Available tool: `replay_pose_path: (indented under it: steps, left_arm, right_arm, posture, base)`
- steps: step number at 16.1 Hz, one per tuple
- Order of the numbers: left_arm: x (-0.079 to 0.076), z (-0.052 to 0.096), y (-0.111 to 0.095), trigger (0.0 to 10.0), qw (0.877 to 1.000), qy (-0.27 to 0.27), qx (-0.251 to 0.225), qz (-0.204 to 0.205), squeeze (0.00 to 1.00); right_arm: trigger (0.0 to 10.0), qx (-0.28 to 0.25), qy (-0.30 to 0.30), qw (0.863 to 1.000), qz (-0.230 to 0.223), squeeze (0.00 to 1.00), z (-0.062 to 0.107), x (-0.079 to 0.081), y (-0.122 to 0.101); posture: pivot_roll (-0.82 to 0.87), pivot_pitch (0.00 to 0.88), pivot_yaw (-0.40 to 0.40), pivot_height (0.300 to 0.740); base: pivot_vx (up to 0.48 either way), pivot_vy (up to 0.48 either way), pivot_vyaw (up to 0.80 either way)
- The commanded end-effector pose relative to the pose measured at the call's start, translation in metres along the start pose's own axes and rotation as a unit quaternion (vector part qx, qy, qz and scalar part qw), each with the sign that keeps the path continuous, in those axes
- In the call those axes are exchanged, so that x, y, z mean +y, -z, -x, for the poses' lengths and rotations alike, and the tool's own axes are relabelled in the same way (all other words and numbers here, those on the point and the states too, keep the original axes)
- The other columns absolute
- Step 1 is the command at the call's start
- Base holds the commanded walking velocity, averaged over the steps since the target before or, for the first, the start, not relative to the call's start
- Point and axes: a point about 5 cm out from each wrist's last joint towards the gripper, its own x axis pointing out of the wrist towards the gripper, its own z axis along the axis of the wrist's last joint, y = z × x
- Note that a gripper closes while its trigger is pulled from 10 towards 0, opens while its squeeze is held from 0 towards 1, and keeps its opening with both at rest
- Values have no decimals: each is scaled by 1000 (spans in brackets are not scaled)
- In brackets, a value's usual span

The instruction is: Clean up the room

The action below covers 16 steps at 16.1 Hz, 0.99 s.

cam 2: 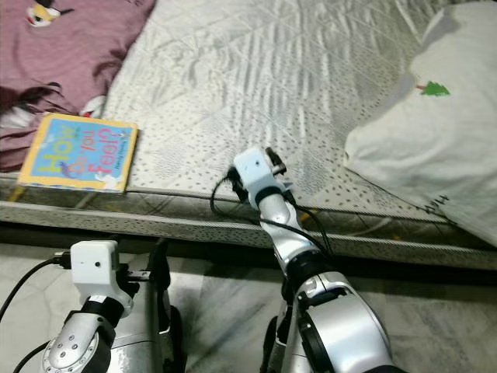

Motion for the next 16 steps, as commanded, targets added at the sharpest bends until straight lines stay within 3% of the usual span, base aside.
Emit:
replay_pose_path:
  steps: [1,2,5,6,7,13,16]
  left_arm:
    - [2,4,2,10000,1000,-8,8,0,0]
    - [1,4,3,10000,1000,-9,9,0,0]
    - [3,1,3,10000,1000,-10,10,-2,0]
    - [3,-2,2,10000,1000,-10,8,-4,0]
    - [3,-4,0,10000,1000,-10,4,-6,0]
    - [5,-11,1,10000,1000,-13,1,-14,0]
    - [4,-17,2,10000,1000,-10,-1,-14,0]
  right_arm:
    - [10000,37,-12,999,16,0,6,4,18]
    - [10000,51,-23,998,40,0,9,4,27]
    - [10000,86,-28,995,39,0,13,4,39]
    - [2941,93,-35,994,37,0,13,6,42]
    - [0,94,-40,994,32,0,13,9,42]
    - [0,89,-80,993,7,0,12,27,35]
    - [0,98,-83,991,-30,0,14,29,38]
  posture:
    - [212,319,-22,525]
    - [214,315,-23,525]
    - [214,304,-20,525]
    - [215,297,-21,525]
    - [215,295,-21,525]
    - [207,251,-15,525]
    - [199,231,-13,525]
  base:
    - [0,0,0]
    - [0,0,0]
    - [0,0,0]
    - [0,0,0]
    - [0,0,0]
    - [0,0,0]
    - [0,0,0]
